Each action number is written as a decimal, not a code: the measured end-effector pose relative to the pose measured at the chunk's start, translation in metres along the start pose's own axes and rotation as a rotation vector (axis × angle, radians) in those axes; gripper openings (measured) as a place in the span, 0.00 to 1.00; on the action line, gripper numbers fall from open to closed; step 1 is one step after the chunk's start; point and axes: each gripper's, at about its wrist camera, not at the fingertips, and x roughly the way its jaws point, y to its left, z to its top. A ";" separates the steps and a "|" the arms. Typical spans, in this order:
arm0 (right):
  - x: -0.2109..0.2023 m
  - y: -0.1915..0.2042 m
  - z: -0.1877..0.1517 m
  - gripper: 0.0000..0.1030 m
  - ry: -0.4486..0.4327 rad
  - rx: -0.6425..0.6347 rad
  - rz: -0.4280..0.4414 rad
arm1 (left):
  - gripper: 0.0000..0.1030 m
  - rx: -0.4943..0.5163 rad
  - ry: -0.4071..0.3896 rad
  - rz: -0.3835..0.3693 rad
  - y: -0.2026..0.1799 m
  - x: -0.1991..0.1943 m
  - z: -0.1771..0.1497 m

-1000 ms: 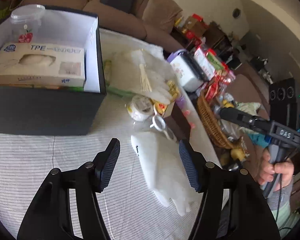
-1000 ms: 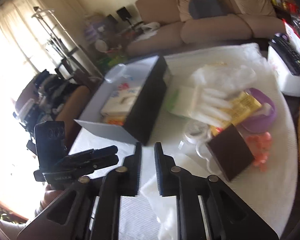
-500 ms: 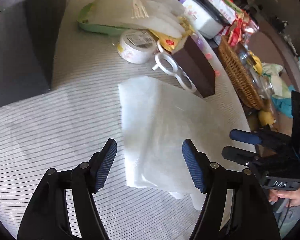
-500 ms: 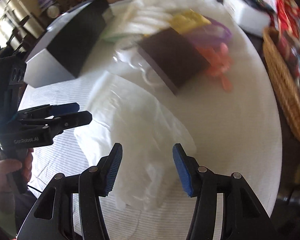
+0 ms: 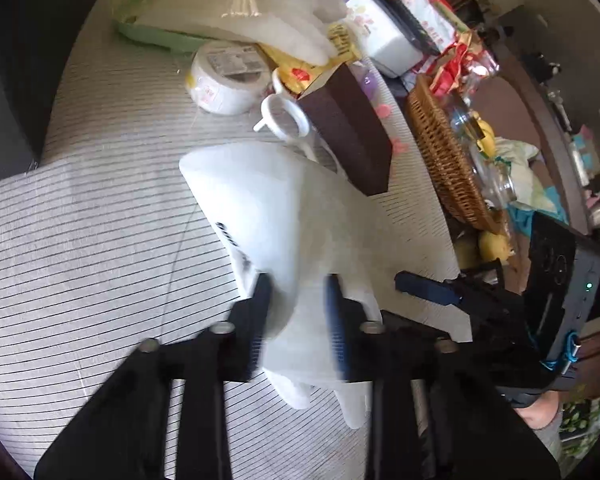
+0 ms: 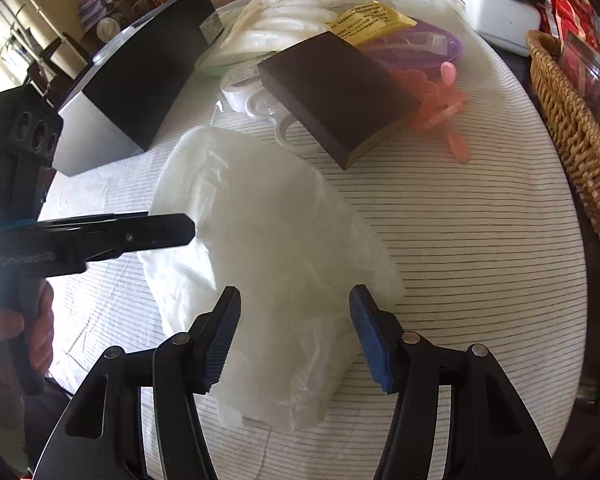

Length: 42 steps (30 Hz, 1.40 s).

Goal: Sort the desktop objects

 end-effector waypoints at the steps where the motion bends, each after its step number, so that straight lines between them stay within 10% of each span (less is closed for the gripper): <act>1: 0.000 -0.003 0.001 0.58 -0.005 0.010 0.010 | 0.08 -0.004 -0.023 -0.015 -0.003 -0.004 0.001; 7: -0.006 -0.019 -0.002 0.58 -0.025 0.055 0.070 | 0.17 0.008 -0.037 0.044 -0.008 -0.001 0.009; 9: -0.006 -0.020 -0.004 0.58 -0.024 0.042 0.072 | 0.57 -0.052 -0.013 0.070 0.005 0.011 0.009; 10: -0.005 -0.019 -0.004 0.58 -0.025 0.035 0.069 | 0.59 -0.066 -0.008 0.056 0.009 0.015 0.009; 13: -0.006 -0.016 -0.005 0.59 -0.027 0.018 0.050 | 0.48 -0.024 -0.002 0.015 -0.001 0.018 0.009; 15: -0.006 -0.013 -0.005 0.61 -0.030 0.014 0.038 | 0.05 0.019 -0.015 0.057 -0.016 0.015 0.008; 27: -0.064 -0.010 -0.004 0.68 -0.237 0.015 0.106 | 0.03 -0.073 -0.129 -0.040 -0.028 -0.070 0.011; 42: -0.090 0.051 -0.030 0.69 -0.299 -0.158 0.131 | 0.03 -0.012 -0.146 0.099 -0.084 -0.116 -0.015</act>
